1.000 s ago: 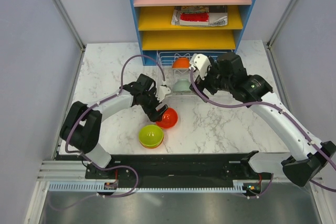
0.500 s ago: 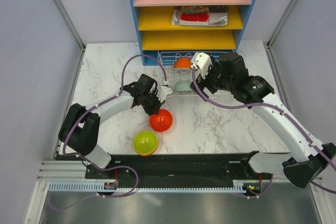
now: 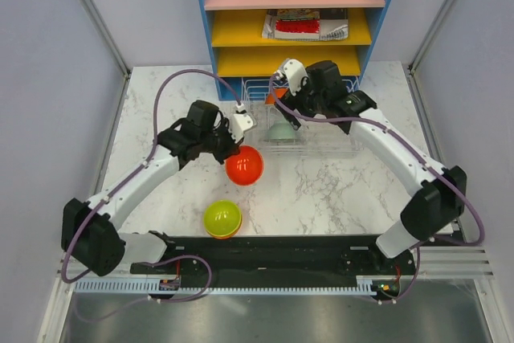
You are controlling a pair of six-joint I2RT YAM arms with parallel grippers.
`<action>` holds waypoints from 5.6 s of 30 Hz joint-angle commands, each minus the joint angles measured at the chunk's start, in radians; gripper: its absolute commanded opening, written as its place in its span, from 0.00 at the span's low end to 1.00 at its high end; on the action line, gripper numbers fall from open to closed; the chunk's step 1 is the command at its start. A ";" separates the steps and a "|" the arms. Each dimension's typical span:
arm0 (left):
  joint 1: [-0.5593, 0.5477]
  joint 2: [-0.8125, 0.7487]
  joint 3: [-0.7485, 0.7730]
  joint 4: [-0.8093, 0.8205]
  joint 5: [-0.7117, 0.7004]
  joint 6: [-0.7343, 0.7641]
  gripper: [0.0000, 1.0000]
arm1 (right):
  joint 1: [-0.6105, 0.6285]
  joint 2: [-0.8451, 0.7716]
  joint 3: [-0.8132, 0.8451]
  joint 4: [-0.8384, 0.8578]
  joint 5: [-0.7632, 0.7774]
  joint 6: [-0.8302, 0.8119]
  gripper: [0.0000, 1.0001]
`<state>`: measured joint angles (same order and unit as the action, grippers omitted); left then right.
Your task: Load the bowls into the dish rack
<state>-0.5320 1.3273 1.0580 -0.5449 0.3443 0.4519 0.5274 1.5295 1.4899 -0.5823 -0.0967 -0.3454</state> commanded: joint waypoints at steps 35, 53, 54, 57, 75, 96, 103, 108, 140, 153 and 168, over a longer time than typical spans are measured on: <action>0.722 -0.390 -0.026 0.171 0.144 -0.232 0.02 | 0.192 0.371 0.181 0.072 0.232 0.008 0.98; 0.954 -0.398 -0.064 0.189 0.332 -0.300 0.02 | 0.359 0.524 0.290 0.053 0.190 -0.023 0.98; 0.955 -0.401 -0.067 0.189 0.337 -0.300 0.02 | 0.365 0.532 0.293 0.052 0.193 -0.023 0.98; 0.958 -0.408 -0.070 0.189 0.346 -0.305 0.02 | 0.379 0.544 0.308 0.053 0.178 -0.015 0.98; 0.978 -0.435 -0.092 0.189 0.372 -0.311 0.02 | 0.522 0.581 0.382 0.035 0.209 -0.001 0.98; 0.926 -0.269 0.074 0.155 0.616 -0.269 0.02 | 0.249 0.197 0.317 0.030 0.004 0.162 0.98; 0.600 -0.131 0.152 0.091 0.513 -0.162 0.02 | -0.062 0.084 0.118 0.252 -0.649 0.567 0.98; 0.448 -0.019 0.226 0.082 0.552 -0.156 0.02 | -0.164 0.078 -0.069 0.557 -0.911 0.821 0.98; 0.181 0.113 0.385 0.053 0.275 -0.078 0.02 | -0.129 0.156 -0.316 1.164 -1.031 1.330 0.98; 0.155 0.061 0.399 0.079 0.211 -0.059 0.02 | -0.112 0.166 -0.272 0.897 -0.988 1.102 0.98; 0.127 0.026 0.350 0.132 0.168 -0.053 0.02 | -0.104 0.193 -0.306 1.171 -1.043 1.356 0.98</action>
<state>-0.3946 1.3956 1.3964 -0.4965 0.5209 0.3790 0.4164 1.7050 1.1870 0.4667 -1.1076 0.9348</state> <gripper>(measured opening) 0.050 0.982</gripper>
